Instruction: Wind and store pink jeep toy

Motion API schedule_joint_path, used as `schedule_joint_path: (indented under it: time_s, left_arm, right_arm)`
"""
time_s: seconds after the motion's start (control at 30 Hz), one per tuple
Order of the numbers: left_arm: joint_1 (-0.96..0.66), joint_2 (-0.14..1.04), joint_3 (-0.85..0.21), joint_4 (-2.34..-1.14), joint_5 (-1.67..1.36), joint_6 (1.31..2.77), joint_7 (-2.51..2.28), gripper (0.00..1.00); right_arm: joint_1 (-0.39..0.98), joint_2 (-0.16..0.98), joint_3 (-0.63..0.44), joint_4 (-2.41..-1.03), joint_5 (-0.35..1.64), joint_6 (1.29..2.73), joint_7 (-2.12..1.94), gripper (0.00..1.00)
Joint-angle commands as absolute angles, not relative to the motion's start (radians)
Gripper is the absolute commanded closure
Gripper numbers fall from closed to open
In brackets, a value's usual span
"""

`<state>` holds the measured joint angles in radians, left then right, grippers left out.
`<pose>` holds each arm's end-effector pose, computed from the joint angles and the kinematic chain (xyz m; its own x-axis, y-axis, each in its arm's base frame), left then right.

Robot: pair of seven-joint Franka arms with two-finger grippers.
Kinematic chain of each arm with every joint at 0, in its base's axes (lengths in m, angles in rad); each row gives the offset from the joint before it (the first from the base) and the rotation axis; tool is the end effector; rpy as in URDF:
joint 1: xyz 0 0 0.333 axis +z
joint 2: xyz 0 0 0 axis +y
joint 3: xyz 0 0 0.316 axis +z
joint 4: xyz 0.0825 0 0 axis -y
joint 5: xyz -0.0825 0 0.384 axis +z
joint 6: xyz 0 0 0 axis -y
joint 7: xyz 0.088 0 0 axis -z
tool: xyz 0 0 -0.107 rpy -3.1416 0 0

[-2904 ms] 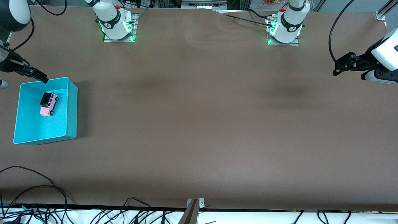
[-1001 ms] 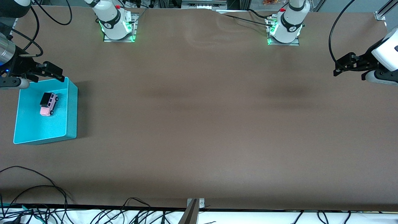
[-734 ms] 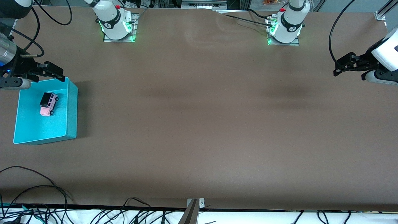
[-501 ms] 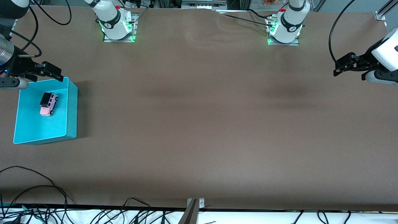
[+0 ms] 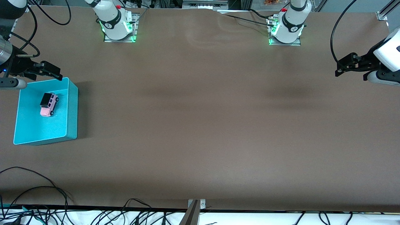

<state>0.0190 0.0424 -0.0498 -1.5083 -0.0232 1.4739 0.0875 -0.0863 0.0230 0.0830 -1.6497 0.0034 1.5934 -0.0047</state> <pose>0.5573 -0.0192 0.6220 0.9900 -0.1203 -0.0741 -0.1182 -0.9925 0.0319 0.5594 -0.0020 0.5764 0.9969 0.0015 -0.0791 0.0010 -1.0000 -0.0057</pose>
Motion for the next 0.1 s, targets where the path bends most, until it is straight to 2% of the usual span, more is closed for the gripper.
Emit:
schedule_joint_path:
  time_s: [0.0, 0.07]
  left_arm:
    - [0.021, 0.048, -0.051, -1.488, -0.020, 1.456, 0.089, 0.00]
    - [0.021, 0.048, -0.051, -1.488, -0.020, 1.456, 0.089, 0.00]
  right_arm:
    - [-0.081, 0.017, 0.081, -1.641, -0.008, 1.574, -0.006, 0.00]
    - [-0.081, 0.017, 0.081, -1.641, -0.008, 1.575, -0.002, 0.00]
